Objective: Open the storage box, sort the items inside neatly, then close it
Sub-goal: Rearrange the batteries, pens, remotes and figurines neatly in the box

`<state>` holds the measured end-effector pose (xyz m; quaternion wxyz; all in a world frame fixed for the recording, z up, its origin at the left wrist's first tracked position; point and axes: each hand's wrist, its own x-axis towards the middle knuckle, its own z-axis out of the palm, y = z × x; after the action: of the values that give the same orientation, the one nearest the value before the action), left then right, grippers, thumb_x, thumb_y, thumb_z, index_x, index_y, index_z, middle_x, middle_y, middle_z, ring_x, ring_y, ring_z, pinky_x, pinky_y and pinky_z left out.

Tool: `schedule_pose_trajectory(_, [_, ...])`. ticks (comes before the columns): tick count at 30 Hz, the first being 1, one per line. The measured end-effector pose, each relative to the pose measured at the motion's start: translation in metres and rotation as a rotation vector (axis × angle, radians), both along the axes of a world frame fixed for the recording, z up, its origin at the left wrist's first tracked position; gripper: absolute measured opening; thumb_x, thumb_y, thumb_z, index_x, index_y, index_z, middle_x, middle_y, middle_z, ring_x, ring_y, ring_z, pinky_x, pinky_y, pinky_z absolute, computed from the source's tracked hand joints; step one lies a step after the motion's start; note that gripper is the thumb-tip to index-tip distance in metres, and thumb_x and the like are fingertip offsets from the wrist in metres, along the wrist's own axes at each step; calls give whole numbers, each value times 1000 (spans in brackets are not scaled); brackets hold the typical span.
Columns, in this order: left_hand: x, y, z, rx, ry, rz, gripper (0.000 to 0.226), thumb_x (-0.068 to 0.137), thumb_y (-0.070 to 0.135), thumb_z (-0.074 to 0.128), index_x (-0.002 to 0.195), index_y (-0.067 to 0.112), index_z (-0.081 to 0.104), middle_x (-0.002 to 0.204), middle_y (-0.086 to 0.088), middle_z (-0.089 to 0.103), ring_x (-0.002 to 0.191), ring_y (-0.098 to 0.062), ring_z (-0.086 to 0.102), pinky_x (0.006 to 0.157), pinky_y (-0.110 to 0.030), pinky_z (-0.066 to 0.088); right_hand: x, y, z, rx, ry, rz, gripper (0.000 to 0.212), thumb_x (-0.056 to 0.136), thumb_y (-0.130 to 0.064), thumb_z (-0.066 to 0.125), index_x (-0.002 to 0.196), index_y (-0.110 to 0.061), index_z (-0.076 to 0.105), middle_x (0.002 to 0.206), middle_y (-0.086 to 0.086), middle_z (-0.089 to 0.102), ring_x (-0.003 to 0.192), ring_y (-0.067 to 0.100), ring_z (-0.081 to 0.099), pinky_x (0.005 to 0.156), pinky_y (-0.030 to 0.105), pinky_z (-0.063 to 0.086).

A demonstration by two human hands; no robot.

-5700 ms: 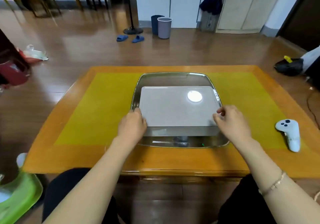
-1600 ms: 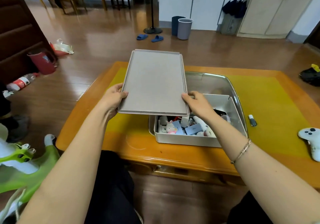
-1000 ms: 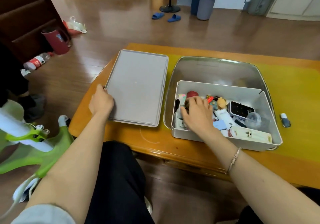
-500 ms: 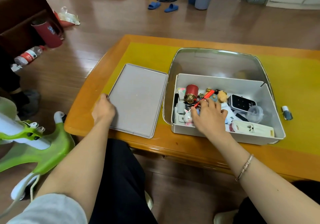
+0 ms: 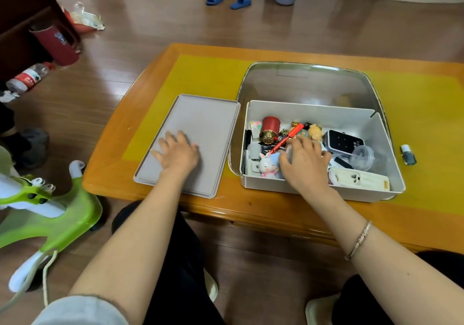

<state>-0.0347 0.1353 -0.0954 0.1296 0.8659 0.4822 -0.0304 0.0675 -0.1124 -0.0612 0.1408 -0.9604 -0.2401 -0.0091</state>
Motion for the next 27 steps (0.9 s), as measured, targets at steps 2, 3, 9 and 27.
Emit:
schedule_pose_trajectory(2, [6, -27, -1, -36, 59, -69, 62, 100, 48, 28, 152, 20, 11, 161, -12, -4, 146, -35, -3, 112, -62, 1, 6, -16, 0, -2, -52, -22, 40, 92, -32, 44, 127, -15, 53, 143, 6, 41, 130, 28, 31, 102, 47, 24])
schedule_pose_trajectory(3, [7, -38, -4, -62, 71, -87, 62, 99, 50, 26, 152, 22, 10, 161, -11, -7, 146, -35, -6, 111, -63, -1, 10, -25, 1, -8, -75, -40, 39, 92, -31, 45, 126, -15, 54, 142, 6, 42, 129, 28, 31, 101, 47, 24])
schedule_pose_trajectory(9, [6, -61, -26, -162, 112, -95, 68, 95, 63, 11, 152, 29, -8, 159, -9, -19, 145, -35, -18, 110, -68, -6, 28, -72, 4, -71, -128, -185, 42, 88, -28, 49, 127, -12, 55, 146, 12, 37, 136, 32, 24, 112, 54, 11])
schedule_pose_trajectory(27, [53, -86, 42, -246, -401, -281, 50, 103, 42, 29, 141, 11, 34, 131, -23, 54, 119, -41, 50, 89, -41, 40, 53, -123, 9, -65, 18, -409, 61, 95, -21, 44, 147, -4, 19, 153, 23, 21, 138, 40, 26, 108, 59, 22])
